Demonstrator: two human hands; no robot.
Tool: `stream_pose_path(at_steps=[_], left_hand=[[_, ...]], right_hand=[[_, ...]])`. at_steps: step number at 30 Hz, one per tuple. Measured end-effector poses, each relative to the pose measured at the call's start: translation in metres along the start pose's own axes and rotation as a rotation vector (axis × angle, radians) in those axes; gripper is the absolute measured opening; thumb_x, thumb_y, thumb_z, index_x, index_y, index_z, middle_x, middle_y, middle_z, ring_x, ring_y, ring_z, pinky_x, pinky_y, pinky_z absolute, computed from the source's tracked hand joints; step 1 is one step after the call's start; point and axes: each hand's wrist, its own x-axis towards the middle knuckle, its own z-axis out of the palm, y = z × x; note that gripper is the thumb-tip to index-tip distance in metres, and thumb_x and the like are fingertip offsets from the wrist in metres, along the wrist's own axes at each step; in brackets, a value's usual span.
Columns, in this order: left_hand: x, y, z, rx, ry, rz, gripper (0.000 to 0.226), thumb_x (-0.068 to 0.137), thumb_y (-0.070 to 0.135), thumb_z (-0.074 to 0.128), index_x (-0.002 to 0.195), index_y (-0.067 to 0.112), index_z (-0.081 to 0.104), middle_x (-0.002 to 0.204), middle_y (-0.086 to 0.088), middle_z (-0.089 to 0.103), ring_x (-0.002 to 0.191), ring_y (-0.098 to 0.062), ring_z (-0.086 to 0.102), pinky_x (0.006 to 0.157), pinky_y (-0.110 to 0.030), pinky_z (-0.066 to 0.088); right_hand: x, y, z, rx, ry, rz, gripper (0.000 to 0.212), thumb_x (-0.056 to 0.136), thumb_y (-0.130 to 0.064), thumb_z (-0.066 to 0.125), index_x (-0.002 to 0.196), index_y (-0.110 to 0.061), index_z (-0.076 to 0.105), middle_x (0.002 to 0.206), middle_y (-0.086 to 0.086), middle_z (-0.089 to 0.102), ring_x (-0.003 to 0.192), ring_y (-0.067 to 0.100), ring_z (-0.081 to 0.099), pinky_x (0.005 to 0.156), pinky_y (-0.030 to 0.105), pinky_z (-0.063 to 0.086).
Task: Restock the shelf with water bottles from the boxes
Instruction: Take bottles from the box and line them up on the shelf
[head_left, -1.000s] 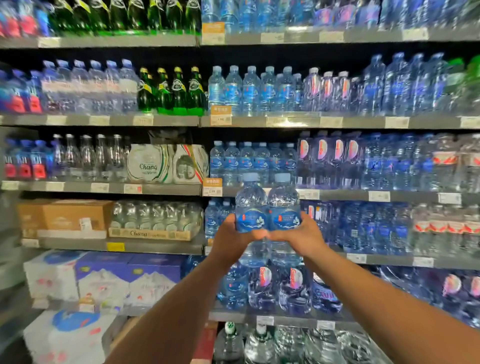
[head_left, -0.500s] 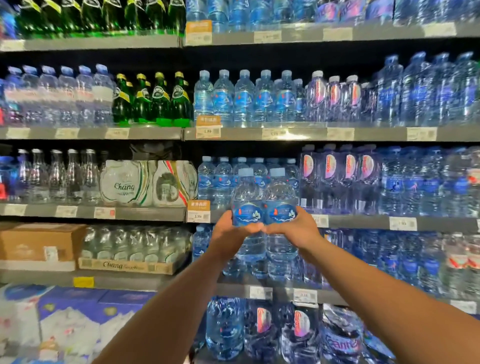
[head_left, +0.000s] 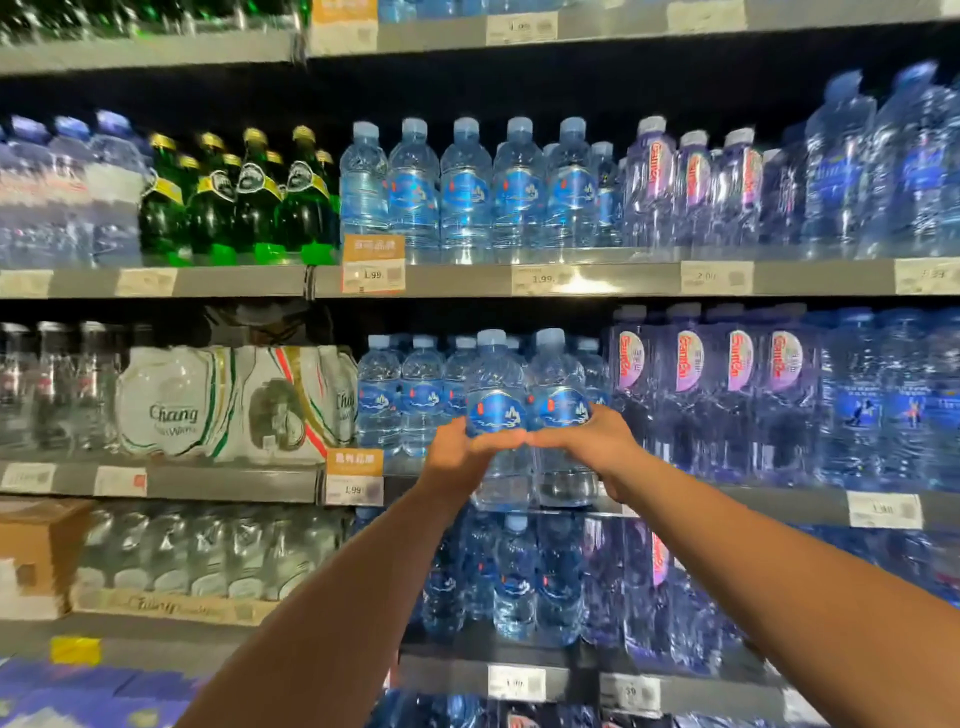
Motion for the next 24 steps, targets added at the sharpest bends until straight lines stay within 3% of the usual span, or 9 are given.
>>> stream_pose_path(at_steps=[2,4,7,10,12,16,18,22,24], left_hand=[[0.016,-0.001,0.002,-0.029,-0.020,-0.017,0.032,0.076,0.032,0.078,0.100,0.015,0.063,0.090,0.002,0.068,0.090,-0.021,0.066,0.076,-0.024,0.054],[0.032,-0.002,0.005,-0.089,-0.043,-0.054,0.044,0.082,0.024,0.074,0.120,0.014,0.054,0.105,0.003,0.062,0.097,-0.020,0.061,0.071,-0.011,0.048],[0.063,-0.011,0.009,-0.088,-0.049,-0.038,0.088,0.077,0.032,0.079,0.146,0.003,0.032,0.146,-0.010,0.041,0.131,-0.028,0.044,0.103,-0.028,0.039],[0.090,-0.018,0.011,-0.074,-0.051,-0.007,0.085,0.072,0.030,0.083,0.141,0.007,0.040,0.139,-0.004,0.049,0.124,-0.023,0.051,0.105,-0.035,0.040],[0.103,-0.022,0.014,-0.105,-0.073,0.032,0.077,0.065,0.032,0.087,0.129,0.010,0.050,0.128,0.000,0.060,0.114,-0.019,0.058,0.100,-0.035,0.045],[0.133,-0.052,0.030,-0.154,-0.118,0.062,0.105,0.045,0.058,0.088,0.133,0.015,0.049,0.128,0.000,0.061,0.118,-0.020,0.058,0.100,-0.042,0.047],[0.127,-0.054,0.032,-0.148,-0.165,0.060,0.105,0.050,0.053,0.086,0.136,0.010,0.044,0.136,0.001,0.054,0.125,-0.019,0.051,0.107,-0.041,0.041],[0.119,-0.059,0.041,-0.145,-0.207,0.068,0.106,0.055,0.049,0.082,0.141,0.008,0.036,0.142,0.001,0.046,0.131,-0.019,0.044,0.110,-0.036,0.034],[0.125,-0.065,0.044,-0.132,-0.238,0.069,0.092,0.071,0.037,0.081,0.143,0.007,0.031,0.136,0.008,0.043,0.124,-0.013,0.043,0.101,-0.020,0.032]], right_hand=[[0.016,0.002,0.000,0.000,0.009,0.016,0.090,0.041,-0.038,0.095,0.119,-0.012,0.059,0.112,0.007,0.068,0.100,0.025,0.065,0.088,0.041,0.053],[0.029,0.001,0.000,0.019,0.032,0.031,0.066,0.053,-0.025,0.093,0.110,-0.010,0.064,0.103,0.008,0.070,0.088,0.021,0.066,0.076,0.035,0.053],[0.049,-0.001,0.003,0.060,0.072,0.046,0.063,0.058,-0.014,0.091,0.112,-0.006,0.061,0.099,0.009,0.069,0.080,0.019,0.064,0.066,0.028,0.049],[0.066,-0.005,0.009,0.128,0.123,0.038,0.071,0.059,-0.001,0.087,0.121,-0.004,0.054,0.097,0.008,0.067,0.078,0.019,0.062,0.057,0.025,0.048],[0.074,-0.006,0.011,0.147,0.170,0.015,0.075,0.063,0.007,0.082,0.129,-0.005,0.047,0.096,0.006,0.062,0.082,0.020,0.059,0.064,0.027,0.048],[0.089,0.008,0.017,0.169,0.232,-0.013,0.078,0.067,0.018,0.072,0.136,-0.004,0.042,0.097,0.002,0.058,0.093,0.021,0.054,0.075,0.033,0.044],[0.094,0.019,0.019,0.179,0.284,0.003,0.075,0.064,0.017,0.073,0.127,-0.012,0.042,0.109,0.004,0.059,0.101,0.023,0.055,0.078,0.035,0.045],[0.098,0.038,0.020,0.180,0.315,0.033,0.103,0.043,0.001,0.077,0.138,-0.009,0.037,0.124,0.012,0.059,0.113,0.033,0.056,0.090,0.045,0.050],[0.094,0.045,0.021,0.139,0.331,0.051,0.096,0.047,-0.001,0.078,0.133,-0.007,0.035,0.120,0.013,0.057,0.108,0.030,0.057,0.088,0.042,0.049]])
